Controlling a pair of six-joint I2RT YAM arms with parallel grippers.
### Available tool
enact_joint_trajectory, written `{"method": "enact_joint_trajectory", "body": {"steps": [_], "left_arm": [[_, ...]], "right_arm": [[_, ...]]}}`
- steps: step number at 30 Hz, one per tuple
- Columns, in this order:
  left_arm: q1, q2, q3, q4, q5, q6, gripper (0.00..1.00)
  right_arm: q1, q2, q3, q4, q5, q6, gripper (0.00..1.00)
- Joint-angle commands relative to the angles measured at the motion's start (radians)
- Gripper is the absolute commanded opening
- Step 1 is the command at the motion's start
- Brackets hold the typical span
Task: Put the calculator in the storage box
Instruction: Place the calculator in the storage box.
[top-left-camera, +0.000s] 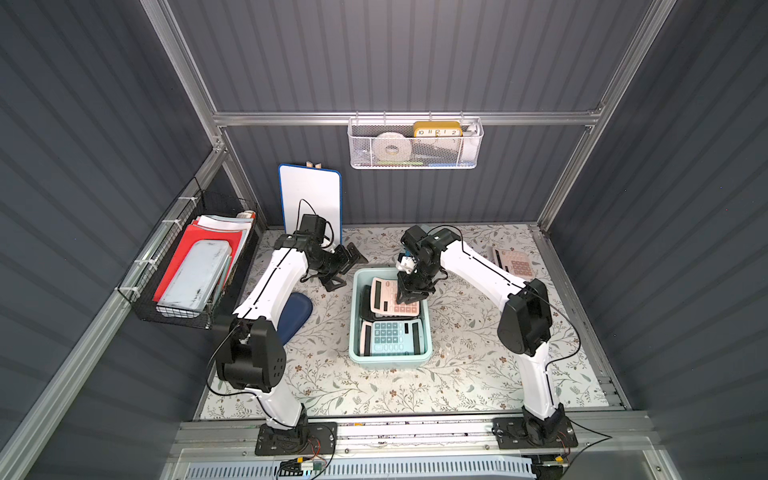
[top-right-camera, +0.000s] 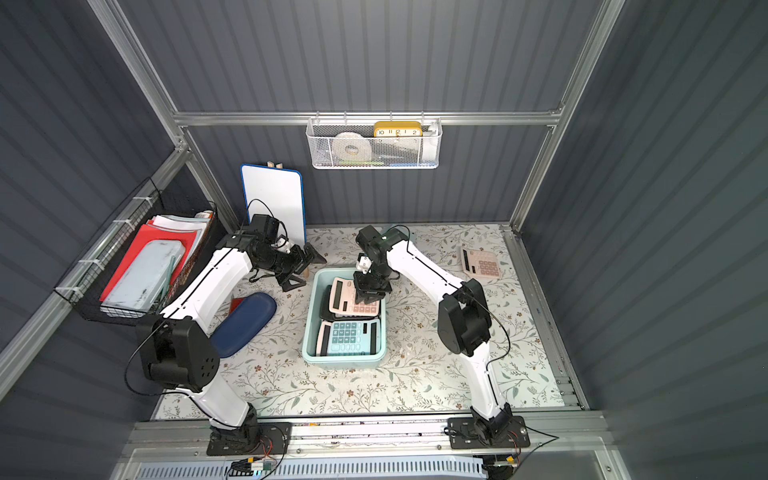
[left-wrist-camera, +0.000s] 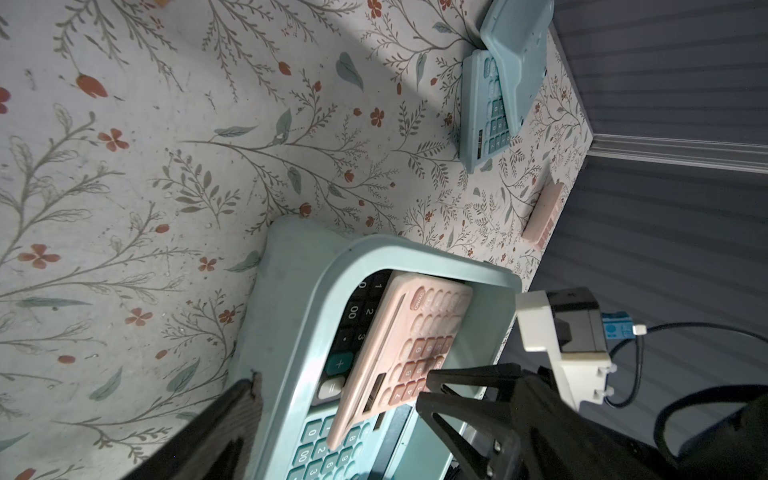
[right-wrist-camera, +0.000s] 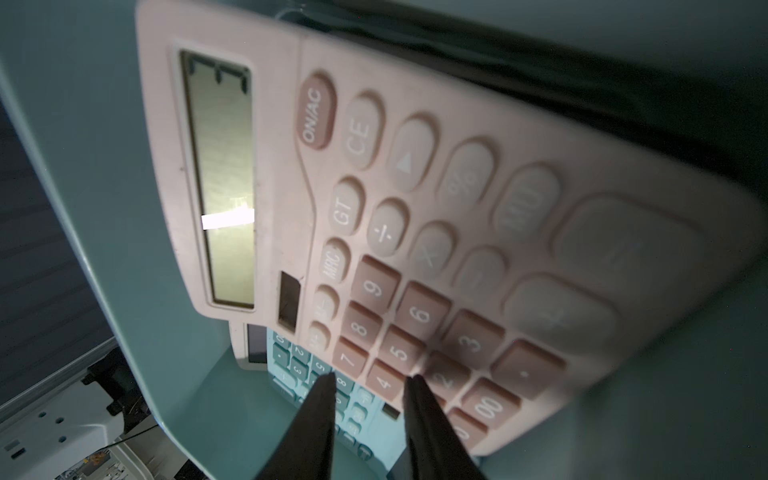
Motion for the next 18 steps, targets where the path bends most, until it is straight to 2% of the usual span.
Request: {"method": "enact_joint_trajectory", "body": {"steps": [1,10,18], "left_arm": [[0.004,0.012,-0.006,-0.035,0.031,0.036,0.99],[0.005,0.012,-0.022,-0.040,0.029,0.046,0.99],[0.004,0.009,-0.025,-0.032,0.032,0.037,0.99]], "right_arm": [[0.015,0.050,0.049,0.002,0.004,-0.026,0.33],[0.038,0.151,0.194,-0.010,-0.046,-0.037,0.32],[0.045,0.168,0.201,0.052,-0.139,0.028,0.32]]}}
